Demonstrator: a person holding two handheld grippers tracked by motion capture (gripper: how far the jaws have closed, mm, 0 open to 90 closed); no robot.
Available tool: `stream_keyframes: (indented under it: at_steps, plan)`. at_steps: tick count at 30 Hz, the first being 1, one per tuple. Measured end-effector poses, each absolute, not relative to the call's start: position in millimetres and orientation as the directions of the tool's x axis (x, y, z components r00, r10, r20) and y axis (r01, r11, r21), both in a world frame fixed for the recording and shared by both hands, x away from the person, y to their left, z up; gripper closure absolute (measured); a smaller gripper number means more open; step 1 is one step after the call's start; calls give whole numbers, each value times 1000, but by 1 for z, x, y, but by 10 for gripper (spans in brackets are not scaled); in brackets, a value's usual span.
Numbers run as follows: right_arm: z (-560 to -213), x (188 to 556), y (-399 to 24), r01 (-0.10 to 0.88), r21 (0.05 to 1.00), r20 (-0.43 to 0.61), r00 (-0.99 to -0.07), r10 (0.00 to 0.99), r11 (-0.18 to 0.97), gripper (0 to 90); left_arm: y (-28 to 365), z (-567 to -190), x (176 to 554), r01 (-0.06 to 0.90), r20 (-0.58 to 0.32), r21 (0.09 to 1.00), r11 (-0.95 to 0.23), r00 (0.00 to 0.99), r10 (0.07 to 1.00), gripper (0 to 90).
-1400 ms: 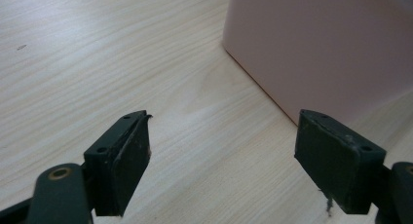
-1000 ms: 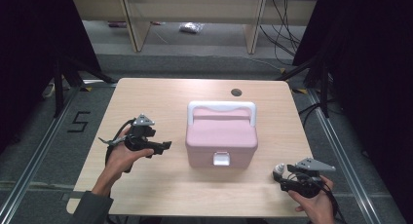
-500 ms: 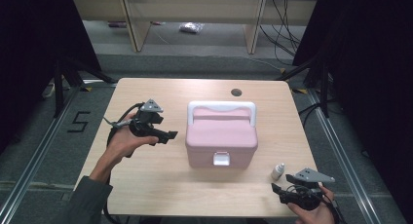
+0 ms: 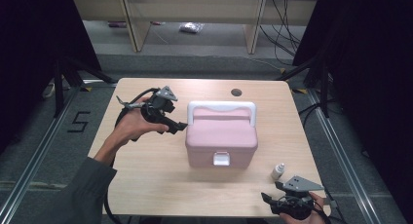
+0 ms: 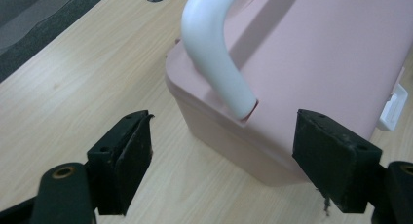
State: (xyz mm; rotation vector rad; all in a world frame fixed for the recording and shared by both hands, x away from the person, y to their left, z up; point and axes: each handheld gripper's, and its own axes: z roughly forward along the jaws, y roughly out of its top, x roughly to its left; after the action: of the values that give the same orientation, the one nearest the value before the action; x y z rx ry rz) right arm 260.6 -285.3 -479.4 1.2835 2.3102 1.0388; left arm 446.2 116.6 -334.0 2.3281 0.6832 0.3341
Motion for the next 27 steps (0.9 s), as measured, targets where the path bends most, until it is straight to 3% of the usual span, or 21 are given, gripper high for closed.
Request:
stream_keyframes:
  at_steps: [21,27]
  plan:
    - [-486,266,-285,578,726,75,-606,792,373,362,75,-306,490,284,107,584,-760,901,419,251]
    - [-487,267,-286,578,721,80,-617,783,382,368,62,-308,502,276,93,550,-788,918,386,319]
